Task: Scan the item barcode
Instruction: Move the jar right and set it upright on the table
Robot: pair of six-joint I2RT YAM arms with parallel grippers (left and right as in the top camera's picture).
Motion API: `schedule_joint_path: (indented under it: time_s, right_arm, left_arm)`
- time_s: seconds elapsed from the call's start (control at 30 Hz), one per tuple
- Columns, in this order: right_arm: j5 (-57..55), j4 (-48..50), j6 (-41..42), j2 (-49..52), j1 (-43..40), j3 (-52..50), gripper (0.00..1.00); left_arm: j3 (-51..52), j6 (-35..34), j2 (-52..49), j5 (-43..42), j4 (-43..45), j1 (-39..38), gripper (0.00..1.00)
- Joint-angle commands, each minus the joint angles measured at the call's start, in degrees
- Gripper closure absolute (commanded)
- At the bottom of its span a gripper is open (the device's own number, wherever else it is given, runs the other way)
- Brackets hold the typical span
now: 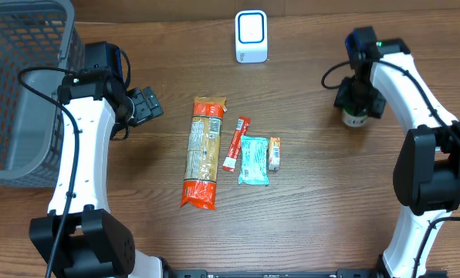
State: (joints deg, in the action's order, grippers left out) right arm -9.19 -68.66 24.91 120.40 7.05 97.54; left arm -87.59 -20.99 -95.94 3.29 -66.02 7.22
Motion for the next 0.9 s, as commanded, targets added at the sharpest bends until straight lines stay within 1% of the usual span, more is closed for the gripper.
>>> schedule_joint_path:
  time_s: [0.0,0.03,0.07,0.13,0.17,0.2,0.23,0.3,0.53,0.7,0.87]
  right_arm:
    - [0.52,2.58,0.63,-0.85,0.26,-3.96,0.91]
    - [0.50,2.93,0.63,-0.85,0.26,-4.68,0.89]
    - [0.50,3.19,0.61,-0.85,0.26,-5.29,0.79]
    - [0.48,3.43,0.61,-0.85,0.26,-5.95,0.39]
    - [0.44,3.34,0.63,-0.85,0.26,-5.97,0.27]
    - [0.28,3.26,0.61,-0.92,0.26,-5.95,0.19]
    - [0.26,2.95,0.63,-1.18,0.26,-5.77,0.16]
    - [0.26,1.51,0.63,-1.92,0.26,-4.63,0.12]
    - [0.83,-4.52,0.61,-8.61,0.76,3.15,0.11]
    - [8.92,-6.08,0.57,-13.99,3.08,5.40,0.12]
    - [15.96,-6.86,0.20,-14.82,7.37,4.79,0.15]
  left_arm:
    - [-0.92,0.66,0.81,0.52,0.07,-0.11,0.00]
    - [-0.92,0.66,0.81,0.52,0.04,-0.11,0.00]
    - [-0.92,0.63,0.81,0.52,0.04,-0.11,0.00]
    - [-0.92,0.66,0.81,0.50,0.04,-0.11,0.00]
    - [-0.92,0.66,0.81,0.52,0.04,-0.11,0.00]
    - [-0.92,0.66,0.81,0.50,0.04,-0.13,0.00]
    - [-0.92,0.66,0.81,0.50,0.04,-0.11,0.00]
    - [-0.92,0.66,0.81,0.52,0.04,-0.11,0.00]
    - [-0.92,0.63,0.81,0.50,0.04,-0.11,0.00]
    - [-0.92,0.63,0.81,0.50,0.04,-0.11,0.00]
    - [-0.92,0.66,0.81,0.52,0.04,-0.11,0.00]
